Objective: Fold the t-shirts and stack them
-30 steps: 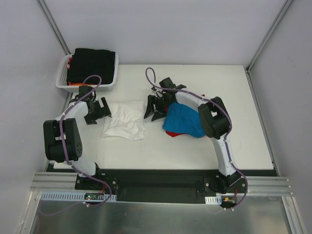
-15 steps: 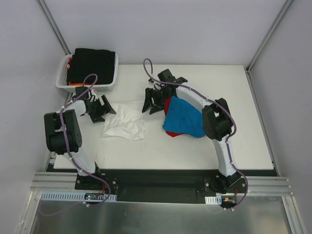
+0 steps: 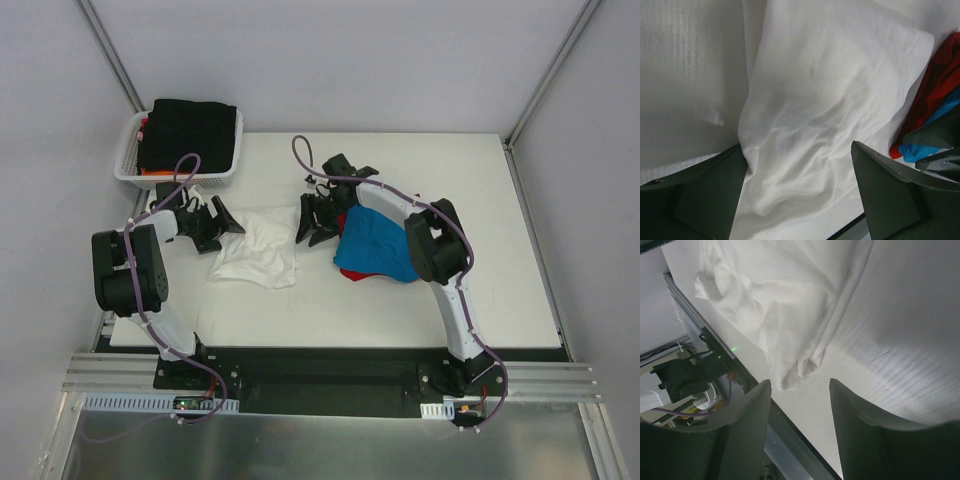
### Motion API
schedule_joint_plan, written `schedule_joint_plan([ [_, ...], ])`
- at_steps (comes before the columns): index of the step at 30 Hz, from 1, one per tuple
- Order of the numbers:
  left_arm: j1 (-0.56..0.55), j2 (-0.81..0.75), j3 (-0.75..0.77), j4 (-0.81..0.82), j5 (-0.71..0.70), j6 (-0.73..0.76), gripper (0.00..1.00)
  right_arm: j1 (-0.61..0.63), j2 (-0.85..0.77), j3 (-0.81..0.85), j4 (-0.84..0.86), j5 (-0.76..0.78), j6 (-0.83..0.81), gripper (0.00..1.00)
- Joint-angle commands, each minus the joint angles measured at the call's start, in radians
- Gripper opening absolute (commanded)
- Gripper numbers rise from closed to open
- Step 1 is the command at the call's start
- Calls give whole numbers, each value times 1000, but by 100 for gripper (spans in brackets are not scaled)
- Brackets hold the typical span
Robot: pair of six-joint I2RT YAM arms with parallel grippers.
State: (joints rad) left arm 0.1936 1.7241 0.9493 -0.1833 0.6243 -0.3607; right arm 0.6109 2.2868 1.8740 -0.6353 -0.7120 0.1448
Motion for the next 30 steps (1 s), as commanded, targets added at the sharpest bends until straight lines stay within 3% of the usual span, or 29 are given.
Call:
schedule_joint_plan([
  [1,-3,9,-41,-30,2,-27,84,-11,11,-32,64,-44,18,59],
  [3,-3,0,-50,-30,5,-37,85,-14,31,-38,92,-55,39,64],
  [17,-8,20,-32,-27,18,-53,82,-16,125,-27,312,-92,180,64],
  [18,-11,29,-29,-25,17,-53,69,-14,128,-24,322,-92,185,63],
  [24,-46,86,-9,-10,17,-67,35,9,137,-10,325,-90,206,59],
  [25,-54,89,-1,-2,15,-70,23,15,137,-10,327,-89,210,53],
  [30,-86,109,23,5,12,-89,4,33,134,-10,338,-93,226,35],
])
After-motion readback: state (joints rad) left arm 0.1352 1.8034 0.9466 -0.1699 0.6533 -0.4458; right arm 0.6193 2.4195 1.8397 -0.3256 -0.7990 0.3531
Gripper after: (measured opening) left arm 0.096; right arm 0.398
